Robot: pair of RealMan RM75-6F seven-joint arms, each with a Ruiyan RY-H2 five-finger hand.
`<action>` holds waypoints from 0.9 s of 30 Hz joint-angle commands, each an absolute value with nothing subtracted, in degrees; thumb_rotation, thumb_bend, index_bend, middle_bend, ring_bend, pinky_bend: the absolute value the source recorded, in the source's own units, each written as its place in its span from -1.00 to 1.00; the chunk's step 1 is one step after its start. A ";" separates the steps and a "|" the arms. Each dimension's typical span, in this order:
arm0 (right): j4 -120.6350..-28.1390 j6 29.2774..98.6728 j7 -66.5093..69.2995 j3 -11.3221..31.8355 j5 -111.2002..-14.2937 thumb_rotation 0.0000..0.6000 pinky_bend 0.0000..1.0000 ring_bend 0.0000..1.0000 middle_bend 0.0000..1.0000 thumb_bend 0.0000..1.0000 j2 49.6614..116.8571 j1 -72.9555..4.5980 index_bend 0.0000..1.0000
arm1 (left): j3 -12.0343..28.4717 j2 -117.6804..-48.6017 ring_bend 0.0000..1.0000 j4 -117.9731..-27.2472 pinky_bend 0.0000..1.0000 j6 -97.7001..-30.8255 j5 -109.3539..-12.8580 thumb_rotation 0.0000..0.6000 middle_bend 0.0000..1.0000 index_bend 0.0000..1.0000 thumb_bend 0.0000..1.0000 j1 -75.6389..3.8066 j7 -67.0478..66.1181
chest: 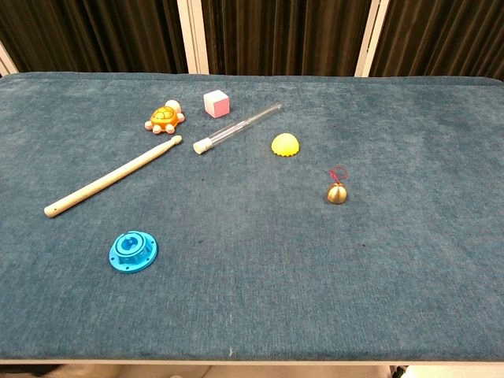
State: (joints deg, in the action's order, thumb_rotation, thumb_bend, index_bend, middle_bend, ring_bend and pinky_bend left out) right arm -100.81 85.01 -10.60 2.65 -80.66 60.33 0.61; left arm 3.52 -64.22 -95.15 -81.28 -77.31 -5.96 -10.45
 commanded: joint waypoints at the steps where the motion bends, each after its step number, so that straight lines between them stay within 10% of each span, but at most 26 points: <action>1: -100.88 85.06 -10.58 2.63 -80.66 1.00 -0.70 -0.72 -0.66 -0.37 60.31 0.64 -0.57 | 3.52 -64.19 -0.95 -95.17 -0.80 -81.29 -77.30 1.00 -1.00 -0.89 -0.26 -5.94 -10.40; 18: -98.76 84.63 -10.93 3.05 -83.71 1.00 -0.70 -0.72 -0.66 -0.37 62.79 -1.22 -0.53 | 3.75 -64.24 -0.95 -95.56 -0.80 -81.70 -77.11 1.00 -1.00 -0.89 -0.26 -5.77 -10.17; 27: -101.89 70.66 -19.56 6.47 -81.90 1.00 -0.70 -0.72 -0.66 -0.37 64.59 -12.46 -0.39 | 3.90 -64.06 -0.95 -95.55 -0.80 -81.20 -76.57 1.00 -1.00 -0.89 -0.26 -5.86 -9.62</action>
